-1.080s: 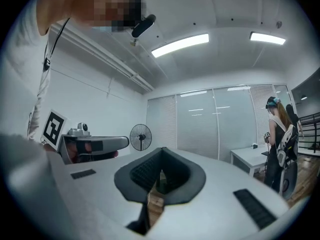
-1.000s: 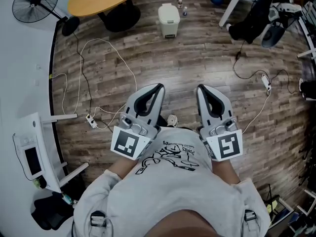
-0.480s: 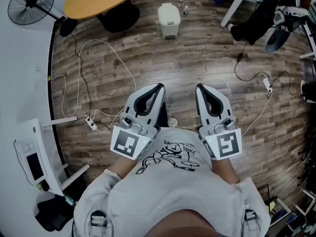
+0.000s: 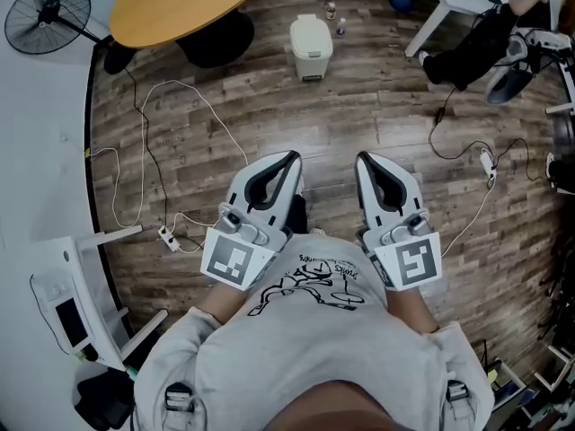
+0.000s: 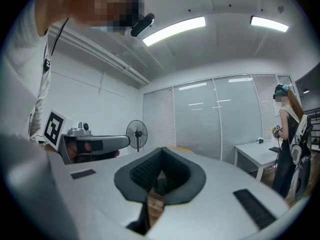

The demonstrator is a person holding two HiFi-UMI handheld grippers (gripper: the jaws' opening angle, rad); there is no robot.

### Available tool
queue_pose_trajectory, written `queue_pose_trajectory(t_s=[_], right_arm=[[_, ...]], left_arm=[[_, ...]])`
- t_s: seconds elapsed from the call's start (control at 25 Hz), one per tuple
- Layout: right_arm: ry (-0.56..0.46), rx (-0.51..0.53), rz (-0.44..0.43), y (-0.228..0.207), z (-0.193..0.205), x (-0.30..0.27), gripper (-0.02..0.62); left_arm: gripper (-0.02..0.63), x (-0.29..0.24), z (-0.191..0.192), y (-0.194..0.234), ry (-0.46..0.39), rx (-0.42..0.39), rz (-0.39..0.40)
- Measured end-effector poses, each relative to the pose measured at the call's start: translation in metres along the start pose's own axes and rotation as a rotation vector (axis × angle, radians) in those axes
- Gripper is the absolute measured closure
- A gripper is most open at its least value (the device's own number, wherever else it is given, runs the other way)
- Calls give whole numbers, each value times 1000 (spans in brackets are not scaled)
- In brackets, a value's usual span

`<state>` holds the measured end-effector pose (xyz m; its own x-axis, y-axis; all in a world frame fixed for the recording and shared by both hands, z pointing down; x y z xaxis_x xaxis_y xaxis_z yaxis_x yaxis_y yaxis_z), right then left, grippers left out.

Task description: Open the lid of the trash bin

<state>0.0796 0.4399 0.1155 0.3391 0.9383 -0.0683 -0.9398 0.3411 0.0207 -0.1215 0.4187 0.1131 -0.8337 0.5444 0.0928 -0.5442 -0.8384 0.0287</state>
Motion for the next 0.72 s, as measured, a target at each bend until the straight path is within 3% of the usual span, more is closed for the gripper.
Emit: queue_pose_trajectory(t_s=[0.4, 0.72], right_arm=[[-1, -10, -4, 4, -12, -113, 591], [4, -25, 2, 4, -13, -162, 591]], left_arm=[[588, -23, -3, 111, 29, 22, 15], [588, -34, -1, 160, 27, 25, 18]])
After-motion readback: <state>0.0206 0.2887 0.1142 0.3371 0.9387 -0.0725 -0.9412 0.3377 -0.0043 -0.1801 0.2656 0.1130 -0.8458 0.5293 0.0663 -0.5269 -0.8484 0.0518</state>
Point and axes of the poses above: the fingertips, and each gripper's own axes: x backward along the fingers, y to its left, z out of its underside, the point moved 9 cm from there along x, backward along the fingers, and after that the axes turned 11 degrees about z, right-handed, at the moved point
